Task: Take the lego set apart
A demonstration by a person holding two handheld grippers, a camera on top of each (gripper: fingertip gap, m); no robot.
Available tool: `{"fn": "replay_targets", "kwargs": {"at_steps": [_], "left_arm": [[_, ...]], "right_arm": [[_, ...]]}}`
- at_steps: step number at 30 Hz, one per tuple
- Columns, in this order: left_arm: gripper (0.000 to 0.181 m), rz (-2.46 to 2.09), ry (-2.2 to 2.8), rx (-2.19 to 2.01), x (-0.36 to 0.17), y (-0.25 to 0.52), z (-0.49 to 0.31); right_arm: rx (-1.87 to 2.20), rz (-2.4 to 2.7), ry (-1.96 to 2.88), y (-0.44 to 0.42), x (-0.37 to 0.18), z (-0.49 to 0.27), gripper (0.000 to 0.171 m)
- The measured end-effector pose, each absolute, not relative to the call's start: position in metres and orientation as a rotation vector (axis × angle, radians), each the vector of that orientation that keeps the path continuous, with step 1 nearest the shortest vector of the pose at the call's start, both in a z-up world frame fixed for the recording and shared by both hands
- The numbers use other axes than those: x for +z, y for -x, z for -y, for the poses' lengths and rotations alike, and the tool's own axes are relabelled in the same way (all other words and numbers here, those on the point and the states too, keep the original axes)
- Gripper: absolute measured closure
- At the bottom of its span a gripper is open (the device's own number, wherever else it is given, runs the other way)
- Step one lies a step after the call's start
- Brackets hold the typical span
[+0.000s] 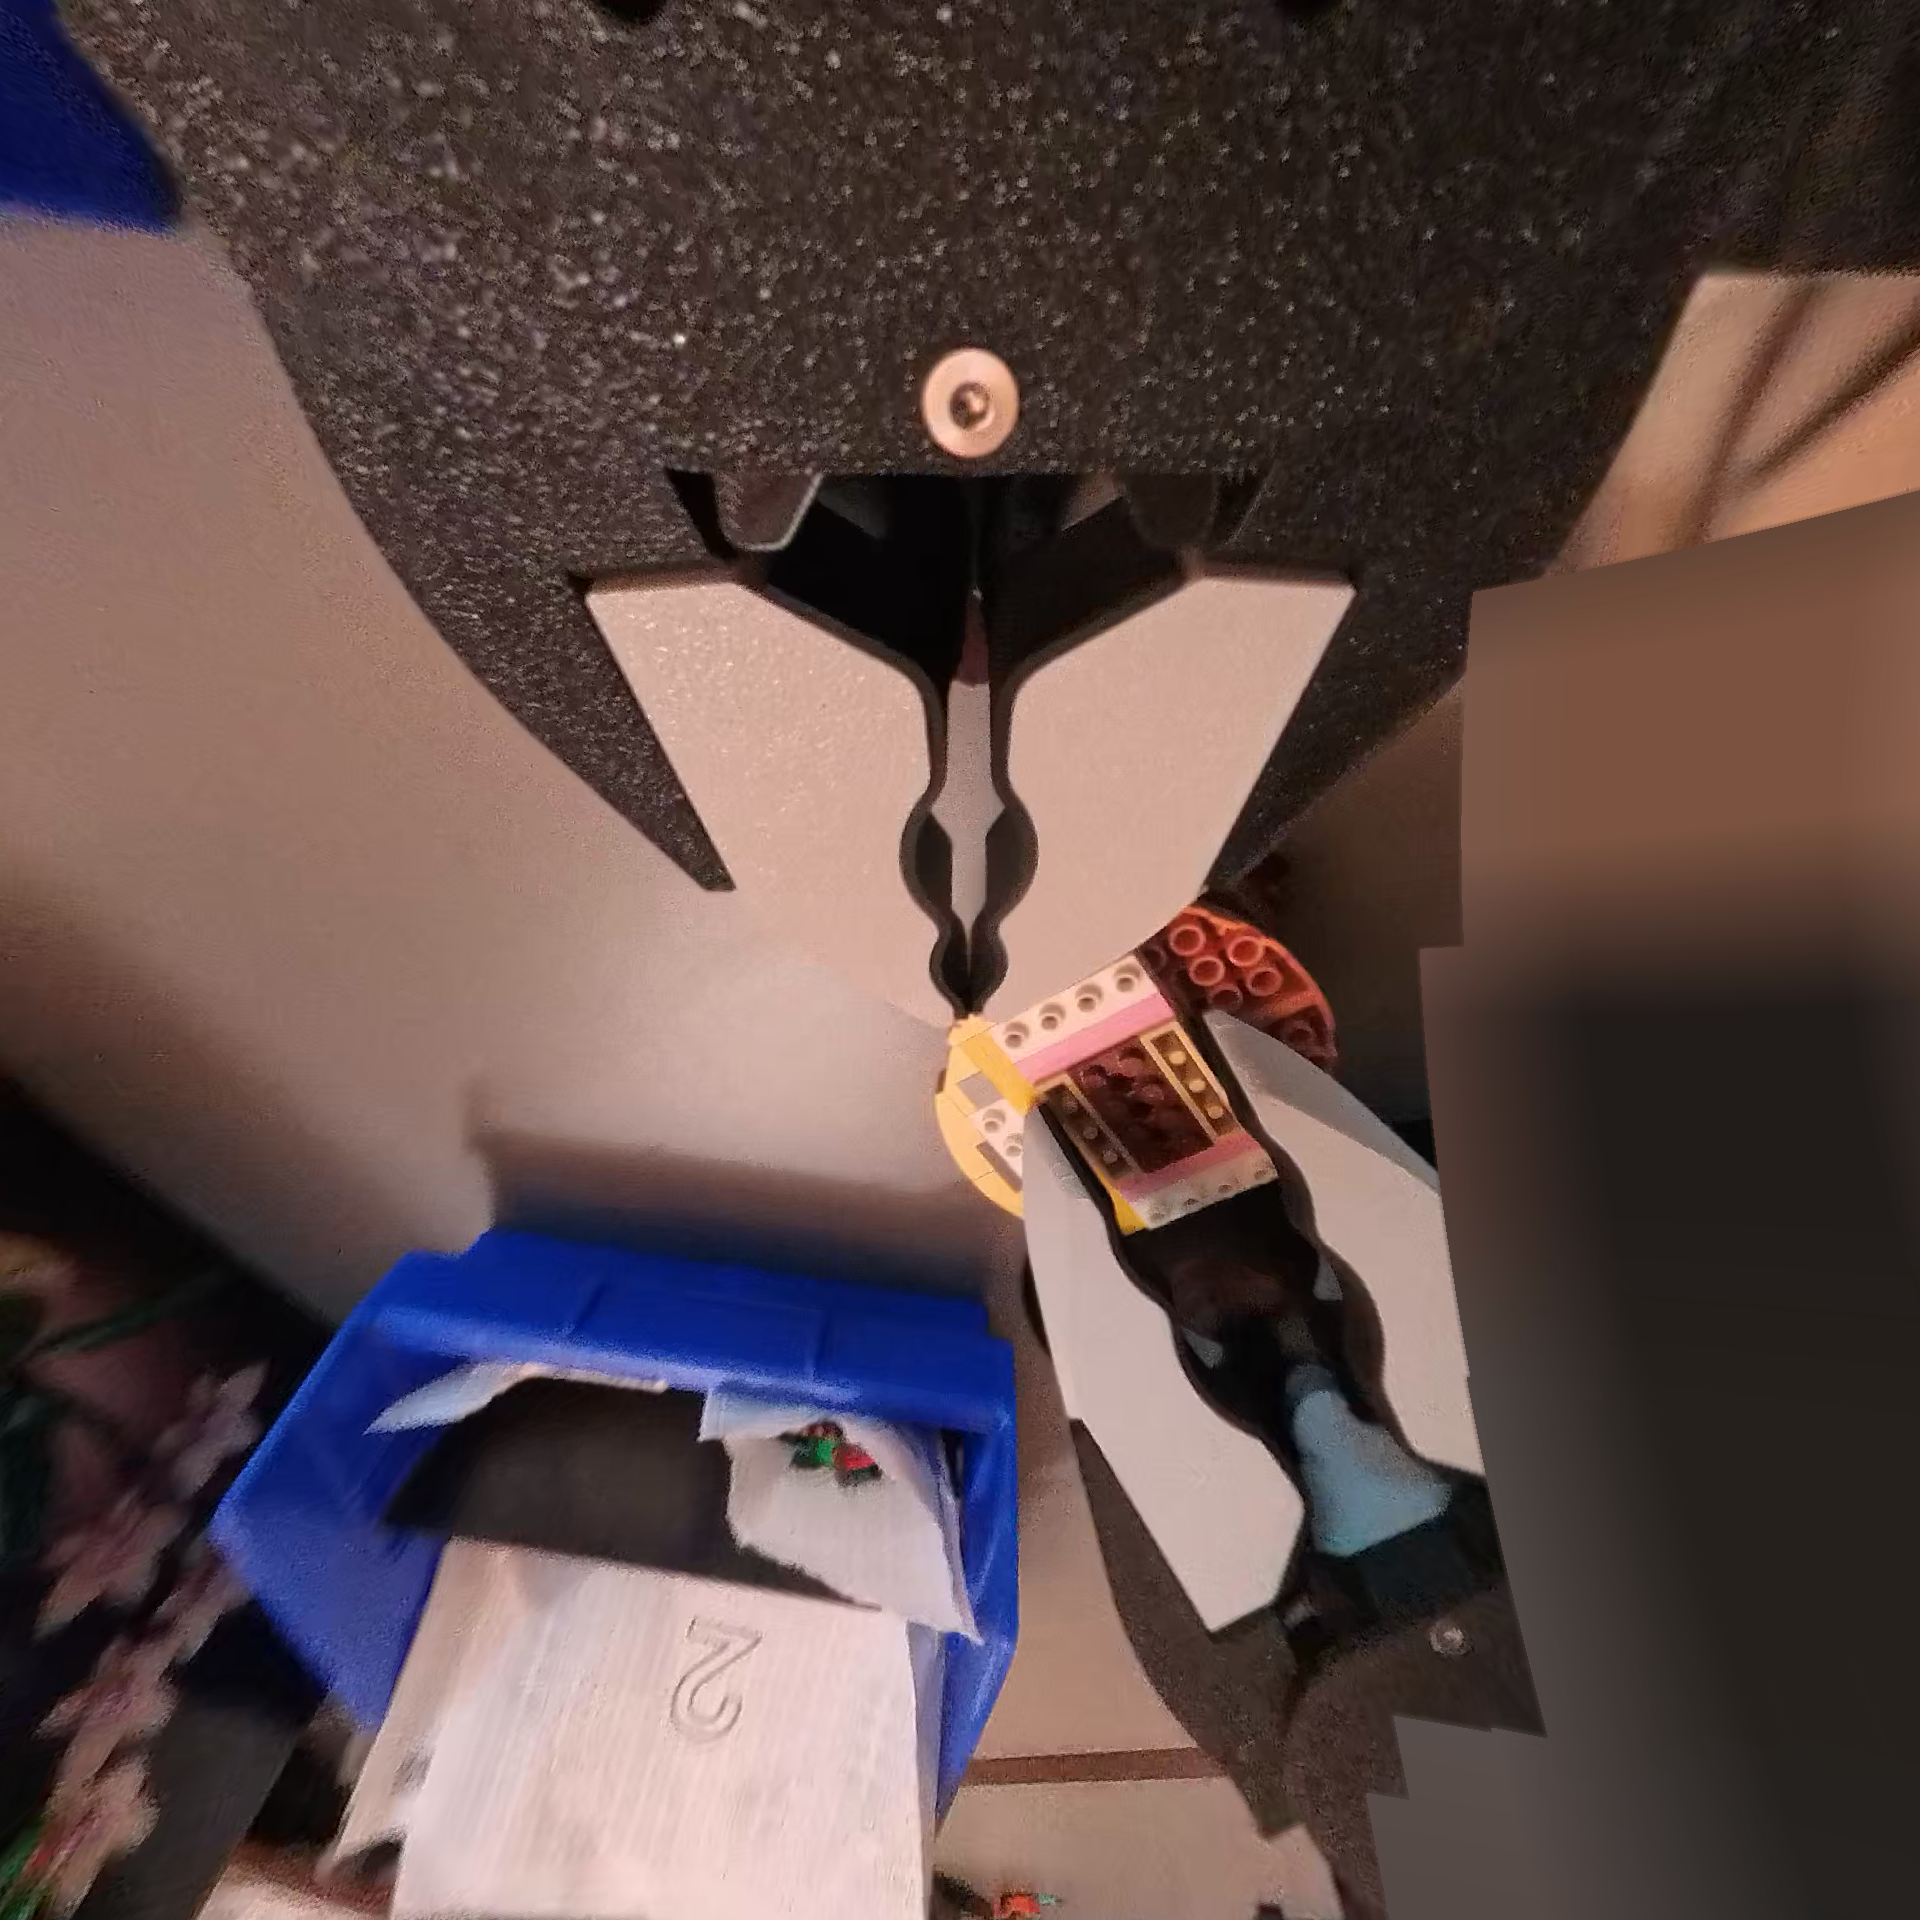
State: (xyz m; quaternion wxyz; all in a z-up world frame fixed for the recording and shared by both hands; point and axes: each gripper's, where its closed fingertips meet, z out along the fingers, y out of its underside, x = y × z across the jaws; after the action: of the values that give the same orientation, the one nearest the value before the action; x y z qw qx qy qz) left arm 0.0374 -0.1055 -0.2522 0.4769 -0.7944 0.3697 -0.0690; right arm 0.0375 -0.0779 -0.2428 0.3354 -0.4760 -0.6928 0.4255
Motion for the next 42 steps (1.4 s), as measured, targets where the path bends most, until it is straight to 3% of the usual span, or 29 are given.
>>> {"fn": "replay_targets", "kwargs": {"at_steps": [2, 4, 5, 8, 13, 21, 24, 26, 28, 31, 34, 39, 42], "left_arm": [[0.145, -0.915, 1.912, -0.121, -0.250, -0.034, 0.105], [0.122, -0.866, 1.911, -0.115, -0.244, -0.028, 0.106], [0.119, -0.815, 1.914, -0.135, -0.239, -0.025, 0.107], [0.110, -0.673, 2.010, -0.179, -0.241, -0.014, 0.118], [0.092, -0.660, 2.208, -0.140, -0.273, -0.020, 0.134], [0.110, -0.545, 2.270, 0.072, -0.279, 0.030, 0.126], [0.083, -0.567, 2.199, -0.039, -0.272, 0.008, 0.125], [0.060, -0.621, 2.171, -0.024, -0.273, -0.002, 0.121], [0.050, -0.667, 2.175, 0.002, -0.279, -0.003, 0.114], [0.055, -0.700, 2.168, -0.029, -0.285, -0.010, 0.102], [0.085, -0.787, 2.109, -0.030, -0.288, -0.015, 0.099], [0.086, -0.726, 2.112, 0.001, -0.287, -0.010, 0.100], [0.086, -0.607, 2.140, 0.088, -0.286, -0.002, 0.098]], "right_arm": [[1.311, 1.834, 1.338, -0.038, -0.240, 0.088, 0.139], [1.454, 1.903, 1.407, -0.040, -0.239, 0.094, 0.114], [1.452, 1.942, 1.407, -0.041, -0.241, 0.093, 0.106], [1.353, 2.087, 1.274, -0.040, -0.249, 0.091, 0.090], [1.301, 2.257, 1.058, -0.031, -0.258, 0.107, 0.078], [1.078, 2.207, 1.241, -0.059, -0.270, 0.105, 0.121], [1.059, 2.158, 1.265, -0.066, -0.269, 0.100, 0.105], [1.106, 2.131, 1.266, -0.060, -0.267, 0.095, 0.104], [1.186, 2.119, 1.248, -0.050, -0.263, 0.098, 0.103], [1.134, 2.174, 1.195, -0.039, -0.268, 0.102, 0.097], [1.064, 2.185, 1.119, -0.034, -0.271, 0.104, 0.101], [1.094, 2.056, 1.229, -0.033, -0.261, 0.096, 0.104], [1.074, 1.878, 1.330, -0.041, -0.246, 0.092, 0.129]]}}
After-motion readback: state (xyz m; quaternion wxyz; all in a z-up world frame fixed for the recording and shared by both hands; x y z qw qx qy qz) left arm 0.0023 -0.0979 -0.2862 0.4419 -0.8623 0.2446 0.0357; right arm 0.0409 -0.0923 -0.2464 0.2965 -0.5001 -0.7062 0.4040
